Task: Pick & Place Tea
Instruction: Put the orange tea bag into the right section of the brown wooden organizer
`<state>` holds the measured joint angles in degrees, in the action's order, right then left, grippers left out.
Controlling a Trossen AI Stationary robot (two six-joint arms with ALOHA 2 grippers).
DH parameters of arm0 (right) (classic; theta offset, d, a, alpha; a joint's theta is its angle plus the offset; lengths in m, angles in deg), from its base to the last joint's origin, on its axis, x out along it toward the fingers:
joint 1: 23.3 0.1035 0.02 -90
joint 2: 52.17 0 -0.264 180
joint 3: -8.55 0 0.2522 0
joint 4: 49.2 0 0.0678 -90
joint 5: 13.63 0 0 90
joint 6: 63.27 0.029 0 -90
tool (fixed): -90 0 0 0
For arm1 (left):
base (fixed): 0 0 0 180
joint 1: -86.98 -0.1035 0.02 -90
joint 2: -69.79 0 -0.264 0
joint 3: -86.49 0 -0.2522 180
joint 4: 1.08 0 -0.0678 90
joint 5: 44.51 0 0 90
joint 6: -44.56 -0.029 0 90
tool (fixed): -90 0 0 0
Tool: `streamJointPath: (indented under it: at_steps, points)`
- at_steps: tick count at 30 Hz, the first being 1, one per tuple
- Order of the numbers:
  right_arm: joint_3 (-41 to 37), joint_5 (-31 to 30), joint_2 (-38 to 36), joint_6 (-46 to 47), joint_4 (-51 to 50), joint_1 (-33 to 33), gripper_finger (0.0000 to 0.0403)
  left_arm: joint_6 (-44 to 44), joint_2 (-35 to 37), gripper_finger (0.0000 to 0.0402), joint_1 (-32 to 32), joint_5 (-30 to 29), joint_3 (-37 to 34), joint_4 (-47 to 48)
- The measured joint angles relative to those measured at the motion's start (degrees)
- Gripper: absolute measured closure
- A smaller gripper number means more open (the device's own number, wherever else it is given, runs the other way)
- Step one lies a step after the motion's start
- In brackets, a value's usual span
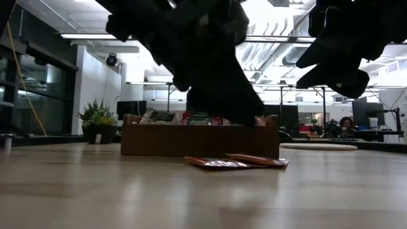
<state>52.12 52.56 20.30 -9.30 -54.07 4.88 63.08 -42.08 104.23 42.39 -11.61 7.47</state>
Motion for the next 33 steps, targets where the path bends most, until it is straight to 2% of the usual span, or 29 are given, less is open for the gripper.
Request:
streamJointPath:
  at_steps: [7, 16, 21, 25, 33]
  points:
    - [0.00, 0.19, 0.00, -0.02, -0.94, 0.15, 0.0242, 3.46, -3.19, 0.0193, -0.10, -0.24, 3.00, 2.12]
    - [0.00, 0.15, 0.00, -0.02, -1.21, 0.13, 0.0242, 9.32, -3.58, 0.0193, -2.28, 1.34, 2.76, 5.77]
    - [0.00, 0.31, 0.00, 0.38, -1.33, 0.13, 0.0242, 10.56, -3.59, 0.0193, -4.47, 6.27, 2.78, 5.44]
    - [0.02, 0.26, 0.00, 4.14, -1.74, 0.13, 0.0242, 10.94, -3.59, 0.0193, -4.93, 8.51, 2.78, 5.44]
    - [0.02, -0.92, 0.67, 8.48, -2.87, 1.43, 0.0242, 13.45, -4.90, 0.0193, -4.78, 5.23, 2.96, 7.47]
